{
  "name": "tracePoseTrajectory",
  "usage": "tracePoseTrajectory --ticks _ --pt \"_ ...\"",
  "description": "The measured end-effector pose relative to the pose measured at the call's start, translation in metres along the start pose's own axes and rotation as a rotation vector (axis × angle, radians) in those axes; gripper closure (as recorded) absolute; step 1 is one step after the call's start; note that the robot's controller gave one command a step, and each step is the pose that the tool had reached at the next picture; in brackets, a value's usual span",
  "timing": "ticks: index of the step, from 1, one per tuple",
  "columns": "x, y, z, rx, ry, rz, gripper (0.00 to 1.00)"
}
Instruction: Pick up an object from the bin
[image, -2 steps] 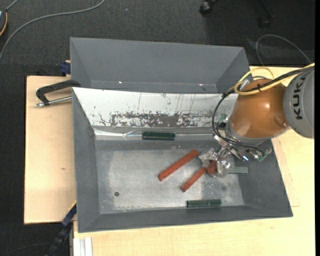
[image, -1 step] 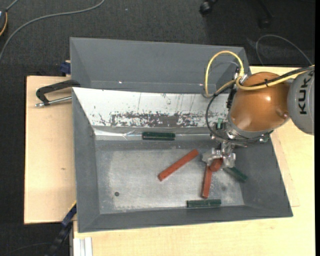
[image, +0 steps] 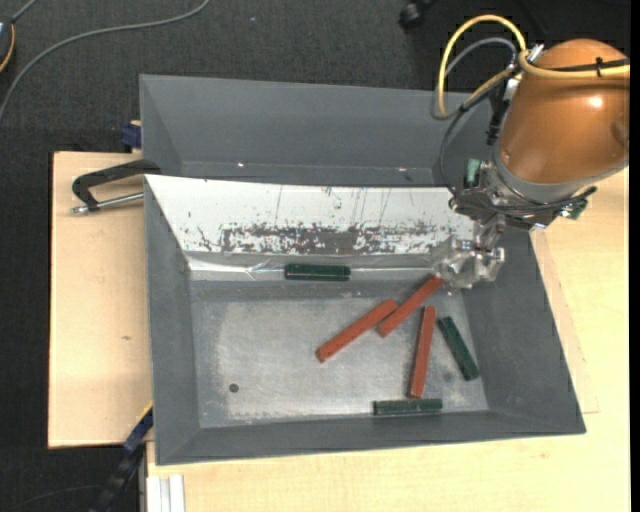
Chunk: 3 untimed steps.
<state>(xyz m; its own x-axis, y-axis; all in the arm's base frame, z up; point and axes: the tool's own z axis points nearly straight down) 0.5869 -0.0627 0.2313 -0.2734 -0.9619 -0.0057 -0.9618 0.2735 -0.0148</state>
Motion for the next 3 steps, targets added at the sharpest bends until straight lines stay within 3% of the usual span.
tracePoseTrajectory --ticks 1,2,3 --pt "0.001 0.002 0.005 -0.012 0.002 0.001 0.00" --pt "-0.055 0.019 0.011 -0.014 0.001 -0.109 0.00" --pt "-0.081 0.042 0.159 -0.020 -0.001 -0.456 0.00"
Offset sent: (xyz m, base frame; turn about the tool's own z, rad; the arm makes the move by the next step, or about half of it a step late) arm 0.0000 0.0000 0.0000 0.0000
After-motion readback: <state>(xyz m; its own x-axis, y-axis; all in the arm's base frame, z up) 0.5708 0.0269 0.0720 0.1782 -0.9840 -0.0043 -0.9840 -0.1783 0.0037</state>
